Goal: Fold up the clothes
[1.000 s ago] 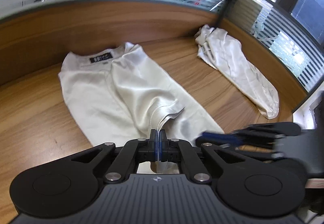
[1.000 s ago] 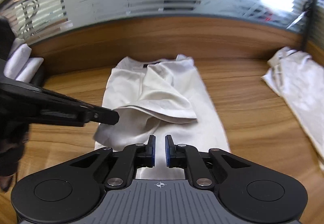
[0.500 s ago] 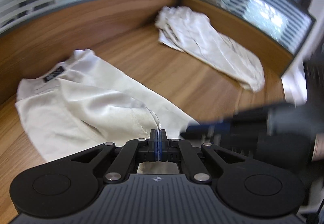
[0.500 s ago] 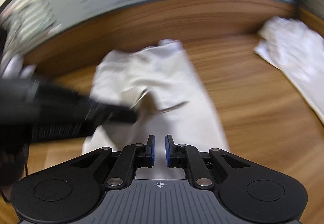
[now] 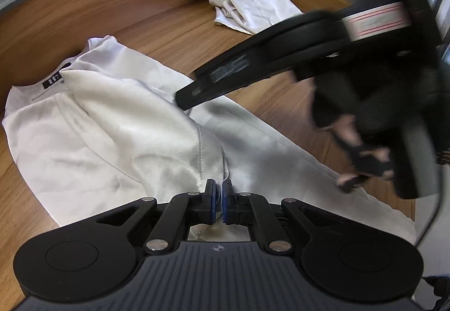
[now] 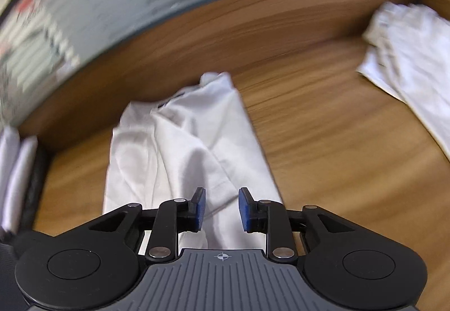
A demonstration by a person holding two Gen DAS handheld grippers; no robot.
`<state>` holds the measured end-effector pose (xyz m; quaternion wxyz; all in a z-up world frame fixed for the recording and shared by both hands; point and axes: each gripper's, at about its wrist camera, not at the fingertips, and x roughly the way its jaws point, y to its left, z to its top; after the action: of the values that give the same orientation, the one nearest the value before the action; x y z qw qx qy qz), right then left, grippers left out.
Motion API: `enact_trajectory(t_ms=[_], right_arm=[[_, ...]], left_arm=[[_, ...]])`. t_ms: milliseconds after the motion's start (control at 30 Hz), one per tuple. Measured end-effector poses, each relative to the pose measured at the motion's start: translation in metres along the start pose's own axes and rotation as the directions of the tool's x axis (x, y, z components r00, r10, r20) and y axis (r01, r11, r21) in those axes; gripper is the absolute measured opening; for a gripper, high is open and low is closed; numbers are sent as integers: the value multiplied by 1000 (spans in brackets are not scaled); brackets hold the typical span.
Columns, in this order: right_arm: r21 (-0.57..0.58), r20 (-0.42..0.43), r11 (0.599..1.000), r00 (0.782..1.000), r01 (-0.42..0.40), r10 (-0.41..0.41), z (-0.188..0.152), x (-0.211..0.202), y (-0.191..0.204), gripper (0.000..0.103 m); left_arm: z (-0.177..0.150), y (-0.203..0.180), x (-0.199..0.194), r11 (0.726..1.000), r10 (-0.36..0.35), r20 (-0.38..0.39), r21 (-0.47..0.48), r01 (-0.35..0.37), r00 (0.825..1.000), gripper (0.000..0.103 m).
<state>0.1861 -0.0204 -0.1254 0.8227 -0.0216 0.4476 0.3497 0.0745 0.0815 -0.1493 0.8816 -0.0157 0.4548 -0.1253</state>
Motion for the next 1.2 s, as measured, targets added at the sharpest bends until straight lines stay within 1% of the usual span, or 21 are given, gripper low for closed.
enact_trajectory(t_ms=[33,133,267,300,333,400,500,600,667,700,733,767,800,867,933,1067,1200], right_arm=[[-35,-13,999,1000,4,-5,2,9,3,32],[-104,-43,994,999,29,-34,6,25,9,33],[-108,-66,993,996,49,-56,7,34,11,31],[-108,-67,993,996,47,-55,8,33,11,28],[-109,-67,993,996,46,-54,8,33,11,13],[-112,-62,993,997,46,-53,10,30,11,4],[-130,-25,990,998,54,-58,16,18,12,3],[-160,18,983,996,85,-83,24,5,13,3],[-174,27,979,995,102,-99,29,3,10,7],[-182,29,977,994,113,-110,30,3,9,7],[-195,33,973,992,127,-123,31,4,8,12],[-202,37,970,990,138,-134,31,3,6,17],[-204,43,968,989,147,-141,31,1,5,16],[-203,54,966,987,159,-151,30,-5,2,16],[-194,65,970,988,148,-138,27,-17,-3,16],[-179,85,975,989,134,-120,14,-47,-13,17],[-157,91,981,990,117,-104,-5,-85,-22,19]], left_arm=[[0,1,1,1000,0,1,-8,0,1000,4],[0,0,2,1000,5,9,-28,-5,1000,4],[0,0,4,999,10,14,-52,-9,1000,5],[0,1,5,998,10,14,-60,-9,1000,5],[1,1,6,998,10,15,-66,-9,1000,5],[1,3,7,997,11,15,-78,-10,1000,5],[2,3,7,996,18,18,-86,-16,1000,5],[1,2,6,995,26,22,-96,-24,999,5],[0,1,2,994,29,30,-103,-26,999,7],[-1,1,-2,994,29,36,-106,-25,999,12],[-1,0,-5,994,29,42,-109,-24,999,19],[-2,0,-9,993,29,49,-112,-23,998,22],[-2,-1,-12,993,29,55,-115,-22,998,27],[-3,-1,-19,992,29,68,-121,-21,997,28],[-4,-2,-27,992,29,80,-126,-19,996,32],[-12,-7,-49,992,44,99,-122,-32,994,33],[-27,-19,-79,991,77,120,-119,-63,990,34]])
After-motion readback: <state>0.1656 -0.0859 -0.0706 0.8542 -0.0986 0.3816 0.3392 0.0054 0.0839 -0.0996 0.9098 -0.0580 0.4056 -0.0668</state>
